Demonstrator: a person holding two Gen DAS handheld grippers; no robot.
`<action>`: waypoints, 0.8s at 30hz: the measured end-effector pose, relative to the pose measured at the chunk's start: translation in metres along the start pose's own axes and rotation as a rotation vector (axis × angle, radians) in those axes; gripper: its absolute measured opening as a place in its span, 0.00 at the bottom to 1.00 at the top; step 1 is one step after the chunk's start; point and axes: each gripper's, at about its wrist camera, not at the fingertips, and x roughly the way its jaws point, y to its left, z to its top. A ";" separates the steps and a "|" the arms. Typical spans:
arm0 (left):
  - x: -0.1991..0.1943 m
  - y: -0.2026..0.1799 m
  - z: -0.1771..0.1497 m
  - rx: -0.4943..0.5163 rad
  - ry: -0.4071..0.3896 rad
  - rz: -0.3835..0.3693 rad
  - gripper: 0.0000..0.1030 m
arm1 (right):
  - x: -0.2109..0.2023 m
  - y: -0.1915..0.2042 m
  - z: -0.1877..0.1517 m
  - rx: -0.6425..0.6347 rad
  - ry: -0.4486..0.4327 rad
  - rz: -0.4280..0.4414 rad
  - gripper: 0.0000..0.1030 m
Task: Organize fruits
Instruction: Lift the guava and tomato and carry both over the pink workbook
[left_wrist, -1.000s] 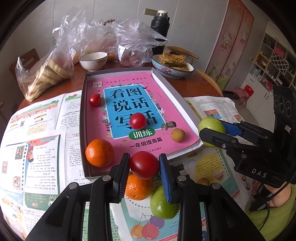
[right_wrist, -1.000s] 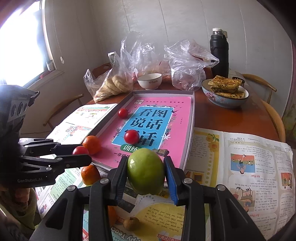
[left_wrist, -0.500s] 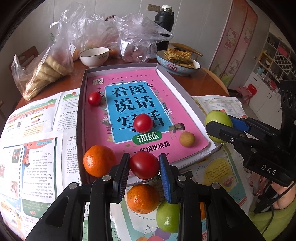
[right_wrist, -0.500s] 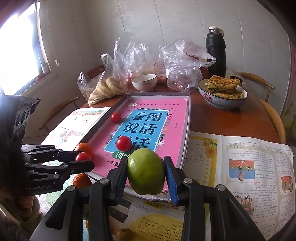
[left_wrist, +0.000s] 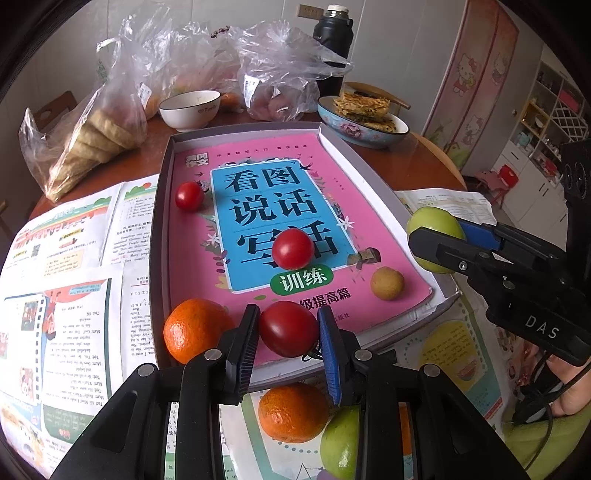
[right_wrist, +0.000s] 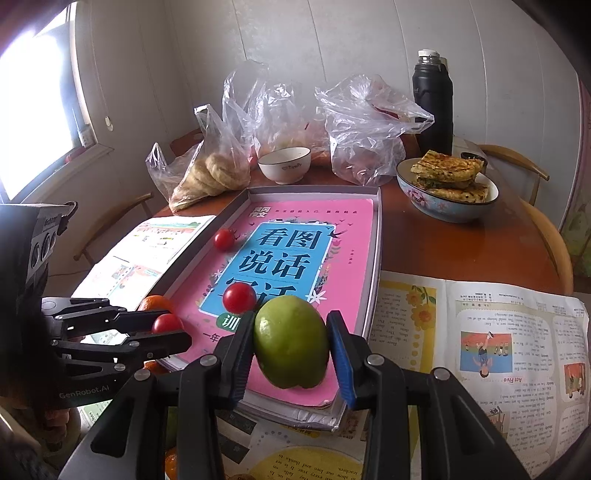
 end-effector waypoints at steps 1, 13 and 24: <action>0.001 0.000 0.000 0.001 0.001 -0.001 0.32 | 0.001 -0.001 0.001 0.001 0.002 -0.002 0.38; 0.011 0.000 -0.001 0.005 0.012 0.020 0.32 | 0.019 -0.009 0.005 0.013 0.023 -0.025 0.38; 0.018 -0.003 -0.002 0.012 0.027 0.013 0.32 | 0.035 -0.011 0.005 0.015 0.051 -0.030 0.38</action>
